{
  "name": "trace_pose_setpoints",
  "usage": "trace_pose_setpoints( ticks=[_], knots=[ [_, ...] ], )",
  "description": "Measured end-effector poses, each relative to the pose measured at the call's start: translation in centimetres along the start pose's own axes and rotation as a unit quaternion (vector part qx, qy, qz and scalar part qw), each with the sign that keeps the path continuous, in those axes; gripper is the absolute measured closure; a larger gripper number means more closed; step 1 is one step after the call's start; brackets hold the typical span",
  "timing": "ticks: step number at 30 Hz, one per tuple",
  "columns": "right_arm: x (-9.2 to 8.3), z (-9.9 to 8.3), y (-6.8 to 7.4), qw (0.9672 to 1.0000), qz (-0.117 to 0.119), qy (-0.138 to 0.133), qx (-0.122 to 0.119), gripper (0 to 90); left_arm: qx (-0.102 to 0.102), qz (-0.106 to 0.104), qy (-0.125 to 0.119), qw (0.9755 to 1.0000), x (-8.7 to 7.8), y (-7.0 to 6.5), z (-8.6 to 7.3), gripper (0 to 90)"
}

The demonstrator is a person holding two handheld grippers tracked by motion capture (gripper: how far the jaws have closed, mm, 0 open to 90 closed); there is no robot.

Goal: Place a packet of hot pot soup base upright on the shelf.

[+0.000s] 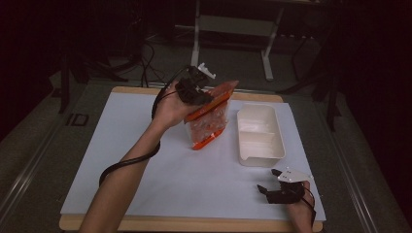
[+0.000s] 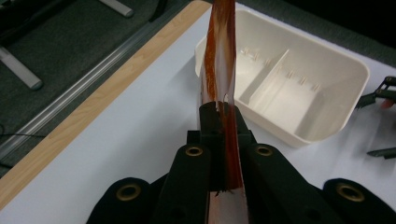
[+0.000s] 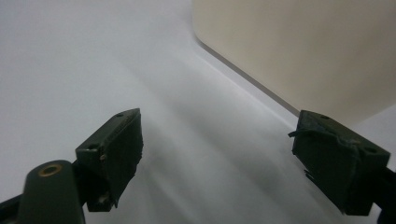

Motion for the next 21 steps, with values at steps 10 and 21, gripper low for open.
trace_pose_setpoints(
  ticks=[10,21],
  knots=[
    [0.0,0.0,0.0,1.0000,0.000,0.000,0.000,15.8,0.006,0.010,-0.005,0.9999,-0.1,0.4,1.0,90.0],
    [0.0,0.0,0.0,1.0000,0.001,0.000,0.000,15.8,0.007,0.020,-0.019,0.9996,-0.4,0.6,2.5,90.0]
  ],
)
Point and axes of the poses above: each handheld gripper's, and its own axes: x roughly forward along the jaws, z roughly out of its top, y roughly to its left, the point moved 6 cm from there along x, roughly forward along the jaws, and after that the axes turned 5 degrees about y, right-handed, at the moved point
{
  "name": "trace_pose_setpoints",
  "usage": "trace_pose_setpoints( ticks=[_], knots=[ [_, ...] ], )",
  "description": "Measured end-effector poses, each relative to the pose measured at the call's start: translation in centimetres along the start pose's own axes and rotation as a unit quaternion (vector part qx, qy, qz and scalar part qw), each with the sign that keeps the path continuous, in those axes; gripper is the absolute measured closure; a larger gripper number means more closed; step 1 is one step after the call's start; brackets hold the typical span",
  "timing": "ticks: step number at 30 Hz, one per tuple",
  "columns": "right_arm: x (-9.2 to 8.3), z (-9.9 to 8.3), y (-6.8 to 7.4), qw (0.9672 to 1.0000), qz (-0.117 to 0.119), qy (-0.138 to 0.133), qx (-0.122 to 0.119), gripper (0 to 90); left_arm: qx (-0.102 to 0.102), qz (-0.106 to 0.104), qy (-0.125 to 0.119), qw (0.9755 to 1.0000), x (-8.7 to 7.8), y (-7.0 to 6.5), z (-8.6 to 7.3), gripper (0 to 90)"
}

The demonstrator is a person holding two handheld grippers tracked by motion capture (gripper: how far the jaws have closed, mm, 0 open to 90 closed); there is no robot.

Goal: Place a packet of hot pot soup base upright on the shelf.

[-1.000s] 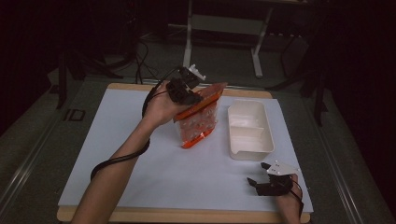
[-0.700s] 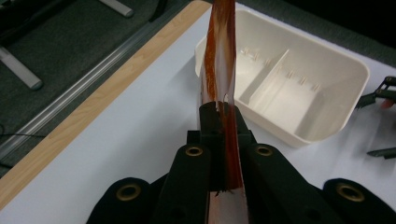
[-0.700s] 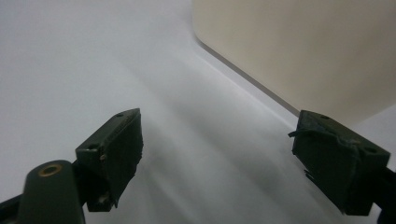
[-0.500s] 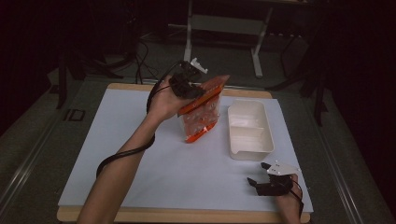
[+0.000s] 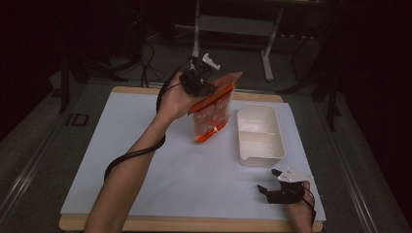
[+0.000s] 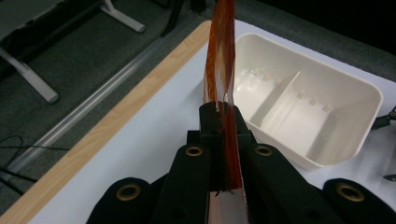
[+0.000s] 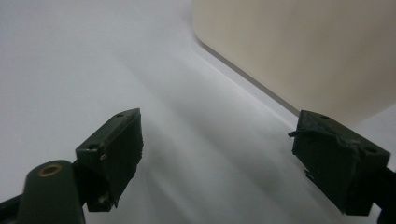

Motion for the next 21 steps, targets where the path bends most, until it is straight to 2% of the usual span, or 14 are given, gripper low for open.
trace_pose_setpoints(
  ticks=[15,21],
  knots=[
    [0.0,0.0,0.0,1.0000,0.001,-0.001,0.000,15.8,-0.013,0.004,-0.013,0.9998,0.4,-0.5,2.3,90.0],
    [0.0,0.0,0.0,1.0000,0.001,-0.001,0.000,15.8,-0.011,0.007,-0.020,0.9997,0.4,-0.7,3.2,90.0]
  ],
)
Point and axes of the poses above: each handheld gripper's, and its own axes: x roughly forward along the jaws, z roughly out of its top, y roughly to its left, the point moved 6 cm from there along x, roughly forward along the jaws, and after that the axes turned 5 degrees about y, right-handed, at the moved point
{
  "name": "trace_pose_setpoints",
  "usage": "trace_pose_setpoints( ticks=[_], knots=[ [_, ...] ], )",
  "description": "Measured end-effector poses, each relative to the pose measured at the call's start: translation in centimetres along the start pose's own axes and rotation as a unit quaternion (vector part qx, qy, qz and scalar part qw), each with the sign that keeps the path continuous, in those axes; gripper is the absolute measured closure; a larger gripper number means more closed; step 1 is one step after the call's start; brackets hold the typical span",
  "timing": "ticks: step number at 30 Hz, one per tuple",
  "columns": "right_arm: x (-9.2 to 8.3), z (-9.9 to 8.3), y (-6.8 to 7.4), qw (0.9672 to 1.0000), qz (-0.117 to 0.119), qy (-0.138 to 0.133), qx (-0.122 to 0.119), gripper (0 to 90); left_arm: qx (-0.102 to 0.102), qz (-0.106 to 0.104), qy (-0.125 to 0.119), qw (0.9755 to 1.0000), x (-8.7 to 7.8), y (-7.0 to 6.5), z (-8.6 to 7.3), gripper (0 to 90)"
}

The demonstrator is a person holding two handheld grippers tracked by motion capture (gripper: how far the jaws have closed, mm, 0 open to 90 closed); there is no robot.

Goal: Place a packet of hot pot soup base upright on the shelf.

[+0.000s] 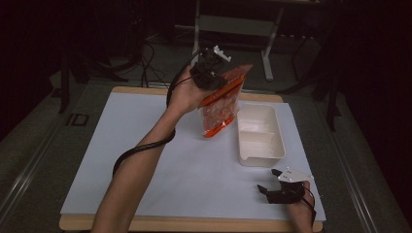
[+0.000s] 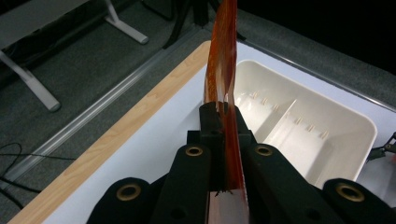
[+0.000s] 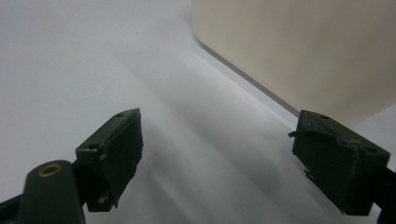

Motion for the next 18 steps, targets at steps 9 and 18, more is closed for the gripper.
trace_pose_setpoints(
  ticks=[9,18],
  knots=[
    [0.0,0.0,0.0,1.0000,0.000,0.000,0.000,15.8,0.000,-0.008,-0.011,0.9999,0.5,-0.7,1.5,90.0],
    [0.0,0.0,0.0,1.0000,0.001,-0.001,0.000,15.8,-0.005,-0.025,-0.019,0.9995,1.9,-1.7,2.5,90.0]
  ],
)
Point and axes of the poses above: each handheld gripper's, and its own axes: x roughly forward along the jaws, z roughly out of its top, y roughly to its left, the point moved 6 cm from there along x, roughly forward along the jaws, and after that the axes turned 5 degrees about y, right-handed, at the moved point
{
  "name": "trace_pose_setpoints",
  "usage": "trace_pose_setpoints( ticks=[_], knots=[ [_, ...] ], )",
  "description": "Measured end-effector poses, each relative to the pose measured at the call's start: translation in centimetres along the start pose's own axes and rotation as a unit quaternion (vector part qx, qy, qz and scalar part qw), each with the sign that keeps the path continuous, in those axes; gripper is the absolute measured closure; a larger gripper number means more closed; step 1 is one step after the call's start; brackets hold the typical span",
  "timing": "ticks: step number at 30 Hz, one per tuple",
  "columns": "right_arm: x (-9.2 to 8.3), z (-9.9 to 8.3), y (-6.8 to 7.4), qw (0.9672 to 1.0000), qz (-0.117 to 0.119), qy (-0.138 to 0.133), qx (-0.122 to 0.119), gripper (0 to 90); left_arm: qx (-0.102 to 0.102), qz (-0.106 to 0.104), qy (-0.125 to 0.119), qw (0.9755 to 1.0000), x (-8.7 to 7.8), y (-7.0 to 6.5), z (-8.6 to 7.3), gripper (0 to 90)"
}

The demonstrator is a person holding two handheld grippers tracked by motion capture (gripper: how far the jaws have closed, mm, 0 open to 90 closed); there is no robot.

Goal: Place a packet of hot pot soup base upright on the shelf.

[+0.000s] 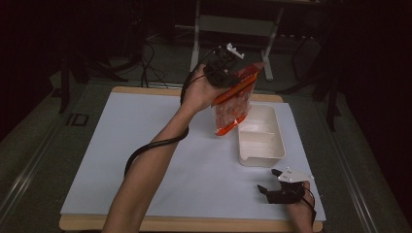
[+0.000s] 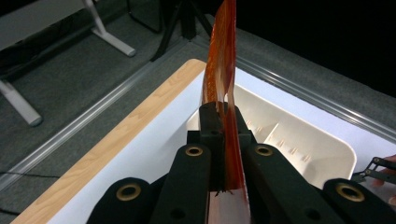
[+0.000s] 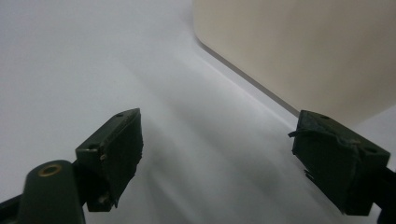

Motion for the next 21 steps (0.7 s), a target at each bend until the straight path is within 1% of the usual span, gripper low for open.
trace_pose_setpoints(
  ticks=[3,7,8,14,15,17,20,21],
  knots=[
    [0.0,0.0,0.0,1.0000,0.000,0.000,0.000,15.8,0.001,-0.001,0.001,1.0000,0.6,-0.3,0.2,90.0],
    [0.0,0.0,0.0,1.0000,0.001,-0.001,0.000,15.8,-0.004,-0.002,0.001,1.0000,1.3,-0.3,0.5,90.0],
    [0.0,0.0,0.0,1.0000,0.001,-0.001,0.000,15.8,-0.008,-0.004,-0.001,1.0000,1.4,-0.4,0.6,90.0],
    [0.0,0.0,0.0,1.0000,0.002,-0.002,-0.001,15.8,-0.008,0.000,-0.003,1.0000,2.1,-0.4,1.4,90.0],
    [0.0,0.0,0.0,1.0000,0.002,-0.002,0.000,15.8,-0.004,0.003,-0.001,1.0000,2.3,-0.5,1.6,90.0],
    [0.0,0.0,0.0,1.0000,0.001,-0.003,0.000,15.8,0.000,0.004,0.000,1.0000,2.5,-0.6,1.9,90.0],
    [-0.1,0.0,0.0,1.0000,0.003,-0.003,0.001,15.8,0.011,0.009,-0.001,0.9999,2.9,-1.0,2.3,90.0],
    [-0.1,0.0,0.0,1.0000,0.003,-0.003,0.002,15.8,0.013,0.008,-0.003,0.9999,2.9,-1.1,2.5,90.0]
  ],
)
Point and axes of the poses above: each handheld gripper's, and its own axes: x roughly forward along the jaws, z roughly out of its top, y roughly to its left, the point moved 6 cm from there along x, roughly forward along the jaws, and after that the axes turned 5 degrees about y, right-handed, at the moved point
